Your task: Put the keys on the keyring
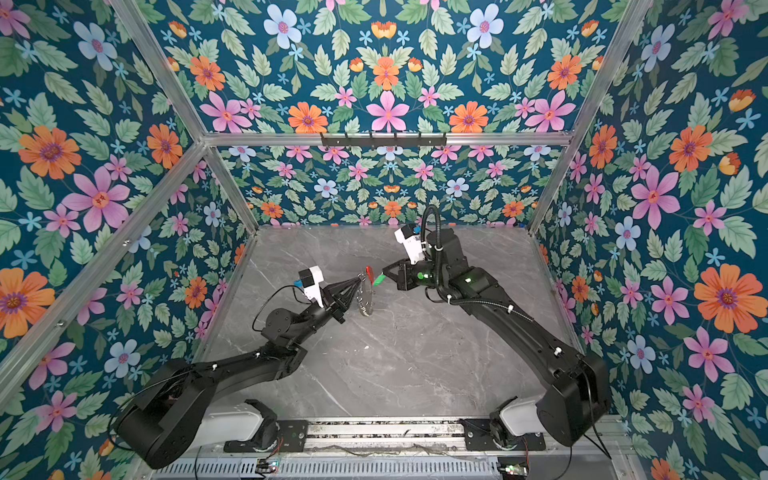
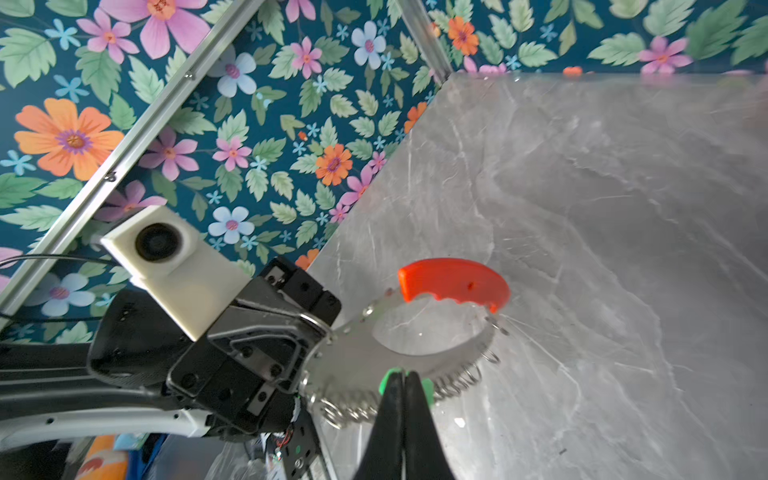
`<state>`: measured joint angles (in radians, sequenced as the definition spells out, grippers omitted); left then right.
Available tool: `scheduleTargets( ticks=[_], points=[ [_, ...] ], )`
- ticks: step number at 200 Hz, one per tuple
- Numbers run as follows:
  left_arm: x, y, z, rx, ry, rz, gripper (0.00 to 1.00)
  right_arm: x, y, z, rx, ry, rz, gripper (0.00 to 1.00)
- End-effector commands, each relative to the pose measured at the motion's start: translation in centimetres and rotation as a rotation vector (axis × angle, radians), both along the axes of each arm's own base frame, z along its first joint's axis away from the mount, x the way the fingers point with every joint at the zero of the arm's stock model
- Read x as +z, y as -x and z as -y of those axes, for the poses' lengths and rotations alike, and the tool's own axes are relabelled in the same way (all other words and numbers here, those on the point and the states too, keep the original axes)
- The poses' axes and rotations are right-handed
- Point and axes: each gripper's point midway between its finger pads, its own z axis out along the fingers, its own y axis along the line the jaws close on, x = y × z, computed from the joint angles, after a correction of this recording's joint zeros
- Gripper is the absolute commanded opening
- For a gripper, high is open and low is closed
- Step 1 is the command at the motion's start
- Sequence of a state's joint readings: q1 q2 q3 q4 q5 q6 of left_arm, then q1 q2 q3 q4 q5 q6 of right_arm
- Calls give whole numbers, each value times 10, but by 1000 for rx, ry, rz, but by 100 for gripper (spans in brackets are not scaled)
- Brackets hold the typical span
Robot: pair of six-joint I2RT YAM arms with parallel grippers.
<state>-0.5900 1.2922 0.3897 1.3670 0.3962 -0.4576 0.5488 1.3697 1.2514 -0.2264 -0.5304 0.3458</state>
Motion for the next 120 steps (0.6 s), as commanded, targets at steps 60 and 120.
scheduleTargets(
  ticks=[60,120],
  points=[
    [-14,13,19,155,-329,482,0,0,24,-8,147,4,-10,0],
    [-22,12,20,265,-445,669,0,-21,38,-2,166,36,-68,0]
  ],
)
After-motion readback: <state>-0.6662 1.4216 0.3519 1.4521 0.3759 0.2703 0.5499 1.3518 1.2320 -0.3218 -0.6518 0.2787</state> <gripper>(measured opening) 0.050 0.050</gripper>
